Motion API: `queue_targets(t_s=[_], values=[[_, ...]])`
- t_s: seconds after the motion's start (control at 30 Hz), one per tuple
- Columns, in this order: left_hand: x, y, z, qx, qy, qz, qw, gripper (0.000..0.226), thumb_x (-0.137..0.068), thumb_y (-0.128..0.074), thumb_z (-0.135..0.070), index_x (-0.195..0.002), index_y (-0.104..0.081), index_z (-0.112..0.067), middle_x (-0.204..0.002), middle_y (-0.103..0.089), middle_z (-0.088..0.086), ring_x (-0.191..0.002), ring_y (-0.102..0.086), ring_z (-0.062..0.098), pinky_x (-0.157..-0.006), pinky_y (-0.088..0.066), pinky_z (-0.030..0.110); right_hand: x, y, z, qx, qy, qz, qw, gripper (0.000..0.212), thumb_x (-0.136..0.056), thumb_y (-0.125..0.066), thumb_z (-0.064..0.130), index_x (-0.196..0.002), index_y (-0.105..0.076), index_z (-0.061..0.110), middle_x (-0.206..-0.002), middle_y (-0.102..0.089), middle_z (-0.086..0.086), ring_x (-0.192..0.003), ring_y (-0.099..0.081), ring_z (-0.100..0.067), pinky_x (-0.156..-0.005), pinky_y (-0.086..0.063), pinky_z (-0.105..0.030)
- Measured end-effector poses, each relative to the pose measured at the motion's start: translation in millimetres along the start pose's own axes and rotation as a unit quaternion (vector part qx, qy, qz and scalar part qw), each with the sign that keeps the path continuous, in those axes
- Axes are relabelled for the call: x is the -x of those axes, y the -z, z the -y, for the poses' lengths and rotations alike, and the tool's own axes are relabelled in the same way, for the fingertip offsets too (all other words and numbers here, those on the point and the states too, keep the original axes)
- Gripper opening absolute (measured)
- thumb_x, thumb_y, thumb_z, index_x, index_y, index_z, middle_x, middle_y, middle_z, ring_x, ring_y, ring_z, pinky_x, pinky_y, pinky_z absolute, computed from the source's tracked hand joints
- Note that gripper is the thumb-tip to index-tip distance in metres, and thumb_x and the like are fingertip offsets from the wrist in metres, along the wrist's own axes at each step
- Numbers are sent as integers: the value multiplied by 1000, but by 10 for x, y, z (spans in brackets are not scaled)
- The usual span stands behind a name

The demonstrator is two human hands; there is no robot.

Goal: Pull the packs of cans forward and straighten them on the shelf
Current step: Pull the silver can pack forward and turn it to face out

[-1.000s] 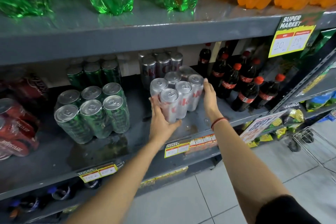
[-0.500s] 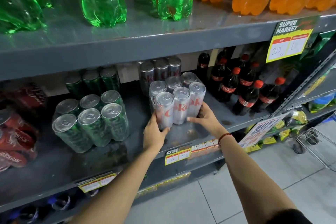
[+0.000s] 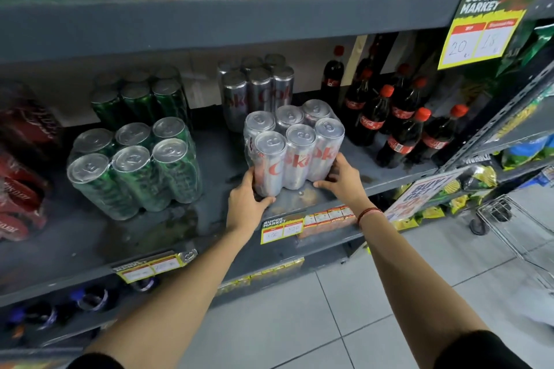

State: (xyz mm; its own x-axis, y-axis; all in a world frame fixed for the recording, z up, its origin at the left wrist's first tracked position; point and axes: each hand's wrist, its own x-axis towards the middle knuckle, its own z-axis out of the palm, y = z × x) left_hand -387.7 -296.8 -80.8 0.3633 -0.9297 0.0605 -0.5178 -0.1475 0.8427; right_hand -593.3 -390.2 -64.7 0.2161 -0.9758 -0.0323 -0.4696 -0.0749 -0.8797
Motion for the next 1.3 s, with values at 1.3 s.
queue_targets(t_s=[1.3], values=[[277, -3, 105, -126, -78, 9, 989, 83, -73, -77, -36, -141, -35, -12, -103, -72, 16, -91, -68, 34, -74, -56, 44, 510, -28, -218, -16, 31, -57, 998, 66, -75, -75, 0, -132, -46, 14, -115, -65, -4, -107, -61, -15, -93, -49, -24]])
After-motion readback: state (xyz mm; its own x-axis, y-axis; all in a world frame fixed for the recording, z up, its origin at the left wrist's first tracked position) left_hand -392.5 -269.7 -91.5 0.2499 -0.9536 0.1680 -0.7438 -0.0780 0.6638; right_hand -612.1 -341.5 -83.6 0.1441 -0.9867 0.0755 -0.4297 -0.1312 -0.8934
